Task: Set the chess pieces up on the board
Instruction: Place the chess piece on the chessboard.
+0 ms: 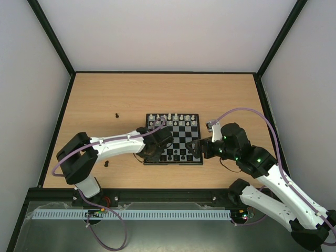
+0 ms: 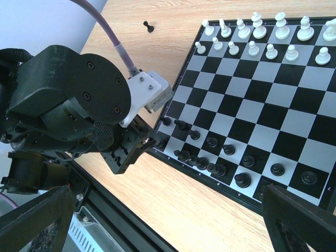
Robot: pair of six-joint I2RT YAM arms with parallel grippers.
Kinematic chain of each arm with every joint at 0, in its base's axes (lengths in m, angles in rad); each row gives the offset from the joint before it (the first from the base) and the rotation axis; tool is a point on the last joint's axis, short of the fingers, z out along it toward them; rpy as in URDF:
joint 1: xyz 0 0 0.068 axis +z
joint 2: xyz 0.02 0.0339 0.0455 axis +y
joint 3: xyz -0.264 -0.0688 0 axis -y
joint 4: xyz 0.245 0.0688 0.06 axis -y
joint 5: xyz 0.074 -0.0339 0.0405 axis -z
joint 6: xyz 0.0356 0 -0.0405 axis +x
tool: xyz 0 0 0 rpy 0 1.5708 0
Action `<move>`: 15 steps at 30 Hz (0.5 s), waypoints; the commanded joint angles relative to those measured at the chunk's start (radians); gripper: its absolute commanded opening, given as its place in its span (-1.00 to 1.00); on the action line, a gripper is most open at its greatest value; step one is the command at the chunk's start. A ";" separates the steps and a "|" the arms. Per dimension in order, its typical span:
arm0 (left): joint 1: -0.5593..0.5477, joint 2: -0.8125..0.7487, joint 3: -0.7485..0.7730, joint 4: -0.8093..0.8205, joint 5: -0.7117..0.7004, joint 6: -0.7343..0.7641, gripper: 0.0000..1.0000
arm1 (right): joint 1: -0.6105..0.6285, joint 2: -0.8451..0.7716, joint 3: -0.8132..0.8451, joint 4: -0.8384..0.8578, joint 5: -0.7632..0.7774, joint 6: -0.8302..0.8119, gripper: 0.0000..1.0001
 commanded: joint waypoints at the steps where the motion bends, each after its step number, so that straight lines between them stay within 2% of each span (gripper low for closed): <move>1: 0.006 0.004 0.013 -0.006 -0.014 0.005 -0.52 | 0.003 -0.004 -0.009 -0.023 -0.011 -0.012 0.97; 4: 0.006 -0.006 0.016 -0.010 -0.013 0.001 -0.42 | 0.004 -0.004 -0.010 -0.022 -0.012 -0.012 0.97; 9: -0.003 -0.046 0.068 -0.065 -0.034 -0.018 -0.37 | 0.004 -0.002 -0.008 -0.022 -0.011 -0.012 0.97; 15: -0.039 -0.187 0.209 -0.207 -0.117 -0.091 -0.07 | 0.004 0.009 -0.005 -0.018 -0.006 -0.015 0.97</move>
